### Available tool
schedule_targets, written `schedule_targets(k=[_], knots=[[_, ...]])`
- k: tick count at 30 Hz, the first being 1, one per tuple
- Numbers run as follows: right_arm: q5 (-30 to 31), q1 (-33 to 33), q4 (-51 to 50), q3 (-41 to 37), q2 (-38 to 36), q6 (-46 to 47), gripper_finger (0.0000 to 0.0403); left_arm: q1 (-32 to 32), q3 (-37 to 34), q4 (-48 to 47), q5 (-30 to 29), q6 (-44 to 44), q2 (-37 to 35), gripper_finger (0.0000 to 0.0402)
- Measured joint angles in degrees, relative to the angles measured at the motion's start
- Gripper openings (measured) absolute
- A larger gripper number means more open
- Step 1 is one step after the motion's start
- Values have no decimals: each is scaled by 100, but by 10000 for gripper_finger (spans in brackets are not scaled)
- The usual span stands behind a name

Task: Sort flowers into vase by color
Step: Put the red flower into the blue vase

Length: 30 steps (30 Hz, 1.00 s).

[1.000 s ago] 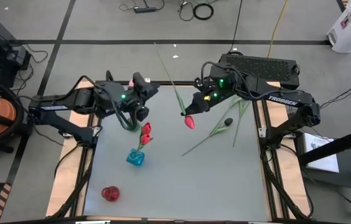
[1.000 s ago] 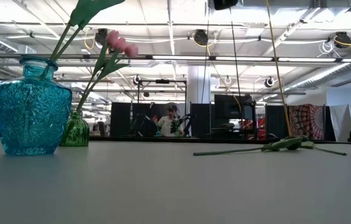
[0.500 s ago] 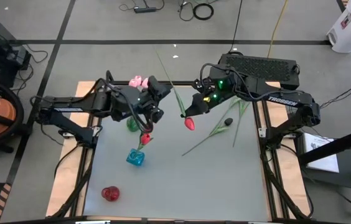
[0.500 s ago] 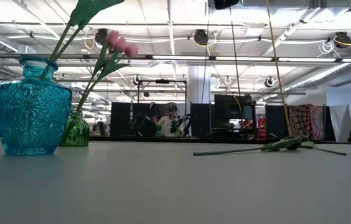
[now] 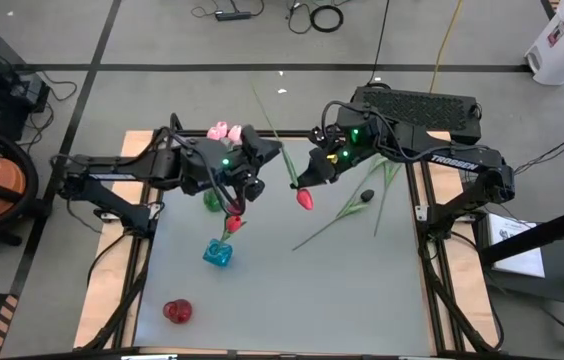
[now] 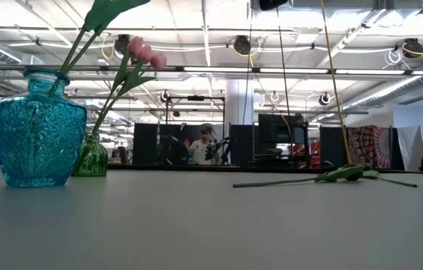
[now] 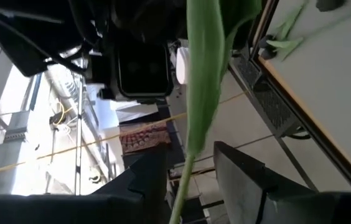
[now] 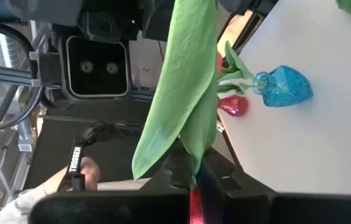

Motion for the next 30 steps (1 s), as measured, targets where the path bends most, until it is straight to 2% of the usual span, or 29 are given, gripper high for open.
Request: schedule_targets(k=[17, 20, 28, 30], knots=[[-45, 70, 11, 0, 0, 60, 0, 1, -2, 236, 15, 1, 229, 135], [-22, 70, 9, 0, 0, 12, 0, 1, -2, 234, 4, 1, 232, 113], [8, 70, 16, -1, -2, -10, 0, 1, -2, 223, -33, -1, 229, 19], [8, 70, 24, -1, -4, -13, 0, 1, -2, 227, -33, -1, 229, 11]])
